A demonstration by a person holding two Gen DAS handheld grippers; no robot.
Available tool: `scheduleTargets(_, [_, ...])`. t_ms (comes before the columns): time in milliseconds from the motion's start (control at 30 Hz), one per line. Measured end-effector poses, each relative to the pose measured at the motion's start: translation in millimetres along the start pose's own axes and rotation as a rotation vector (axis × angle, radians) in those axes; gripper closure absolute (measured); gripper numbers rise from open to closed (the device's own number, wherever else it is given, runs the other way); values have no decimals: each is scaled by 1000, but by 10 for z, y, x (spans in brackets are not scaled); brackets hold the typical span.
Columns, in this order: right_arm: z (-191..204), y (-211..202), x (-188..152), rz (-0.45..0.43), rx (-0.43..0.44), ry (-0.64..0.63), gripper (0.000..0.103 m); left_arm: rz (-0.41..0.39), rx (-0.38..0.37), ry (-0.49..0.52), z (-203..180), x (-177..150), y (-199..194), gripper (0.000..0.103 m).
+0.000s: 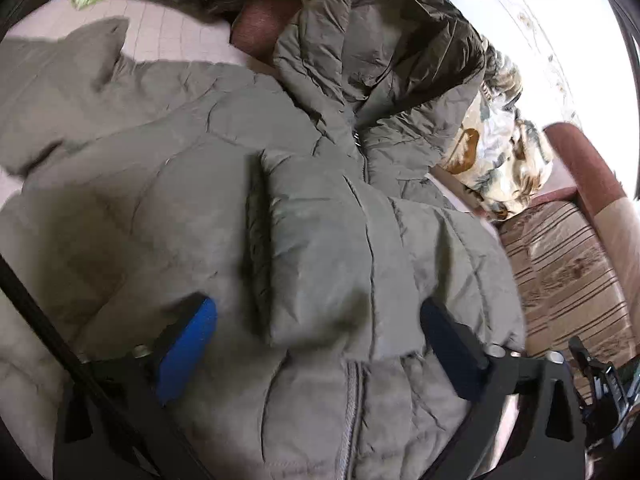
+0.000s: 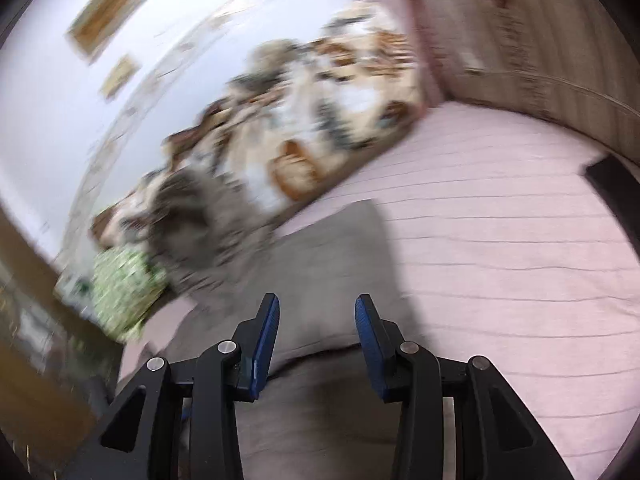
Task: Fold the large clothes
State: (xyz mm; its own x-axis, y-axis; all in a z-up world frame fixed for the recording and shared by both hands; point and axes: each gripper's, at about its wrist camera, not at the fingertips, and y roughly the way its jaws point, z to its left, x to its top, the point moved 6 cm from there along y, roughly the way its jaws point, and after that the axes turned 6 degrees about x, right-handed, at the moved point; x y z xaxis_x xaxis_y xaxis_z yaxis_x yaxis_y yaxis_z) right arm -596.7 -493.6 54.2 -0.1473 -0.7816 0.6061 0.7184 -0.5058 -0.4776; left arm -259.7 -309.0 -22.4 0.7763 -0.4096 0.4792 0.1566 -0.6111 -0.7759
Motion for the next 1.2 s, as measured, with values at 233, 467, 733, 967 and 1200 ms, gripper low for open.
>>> scheduleTargets(233, [-515, 156, 58, 28, -89, 103, 60, -60, 117, 58, 93, 184, 21, 82])
scheduleTargets(467, [-414, 319, 51, 42, -90, 65, 60, -237, 254, 34, 466, 557, -352, 82])
scheduleTargets(733, [71, 707, -41, 68, -106, -176, 61, -179, 272, 103, 416, 483, -143, 78])
scheduleTargets(967, [513, 1366, -462, 247, -65, -406, 72, -178, 264, 117, 406, 440, -139, 77])
scheduleTargets(1200, [-228, 1521, -458, 327, -191, -190, 100, -144, 271, 174, 293, 344, -44, 71])
